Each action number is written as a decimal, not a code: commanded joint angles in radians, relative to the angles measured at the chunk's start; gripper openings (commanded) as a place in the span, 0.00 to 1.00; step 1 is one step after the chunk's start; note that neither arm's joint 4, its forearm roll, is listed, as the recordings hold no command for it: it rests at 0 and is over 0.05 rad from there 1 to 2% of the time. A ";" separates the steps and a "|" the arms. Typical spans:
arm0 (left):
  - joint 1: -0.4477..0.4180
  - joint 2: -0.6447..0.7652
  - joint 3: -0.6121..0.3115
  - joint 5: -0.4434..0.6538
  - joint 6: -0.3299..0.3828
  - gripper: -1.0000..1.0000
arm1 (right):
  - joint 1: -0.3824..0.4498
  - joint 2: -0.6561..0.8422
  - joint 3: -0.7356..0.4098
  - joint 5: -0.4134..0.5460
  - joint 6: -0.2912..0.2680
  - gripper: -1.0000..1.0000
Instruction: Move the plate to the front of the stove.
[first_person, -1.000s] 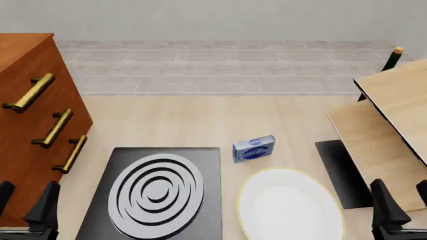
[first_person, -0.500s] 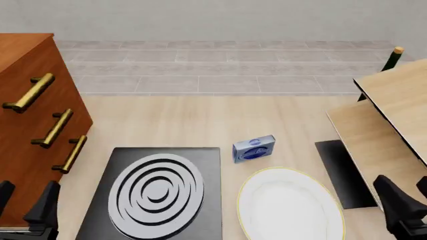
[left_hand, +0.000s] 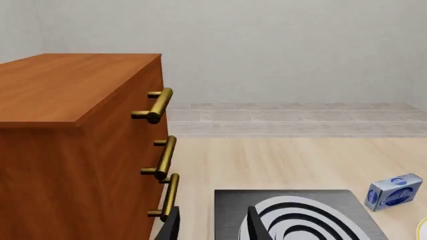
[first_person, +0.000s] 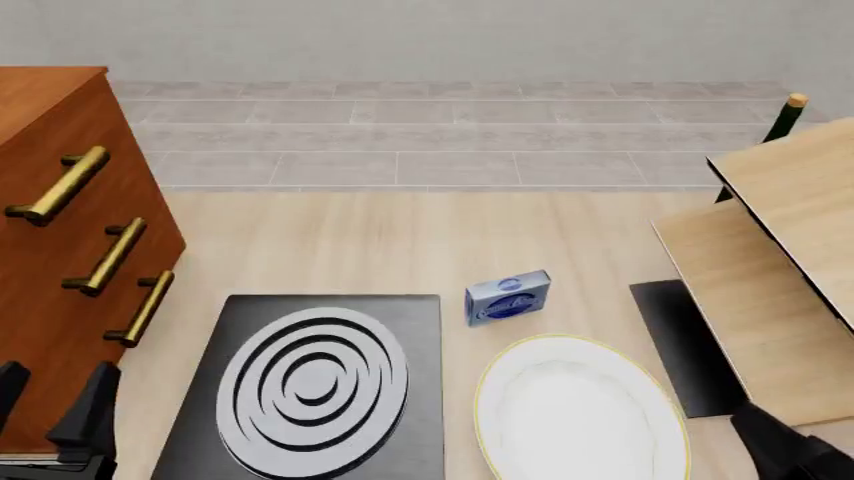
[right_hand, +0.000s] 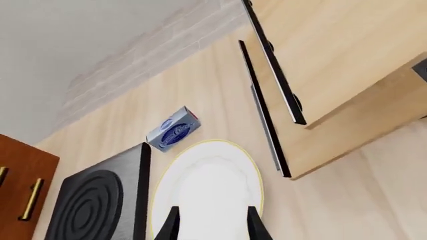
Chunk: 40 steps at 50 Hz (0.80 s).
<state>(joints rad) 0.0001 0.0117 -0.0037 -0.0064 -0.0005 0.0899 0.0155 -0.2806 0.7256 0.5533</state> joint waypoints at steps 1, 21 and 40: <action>0.000 0.000 0.000 0.000 0.000 1.00 | -0.020 -0.015 0.053 0.018 0.063 1.00; 0.000 0.000 0.000 0.000 0.000 1.00 | -0.110 0.077 0.177 -0.097 0.077 1.00; 0.000 0.000 0.000 0.000 0.000 1.00 | -0.129 0.370 0.253 -0.394 0.074 1.00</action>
<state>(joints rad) 0.0001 0.0118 -0.0034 -0.0067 -0.0005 -0.0193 0.2389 -0.0643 0.4782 0.6329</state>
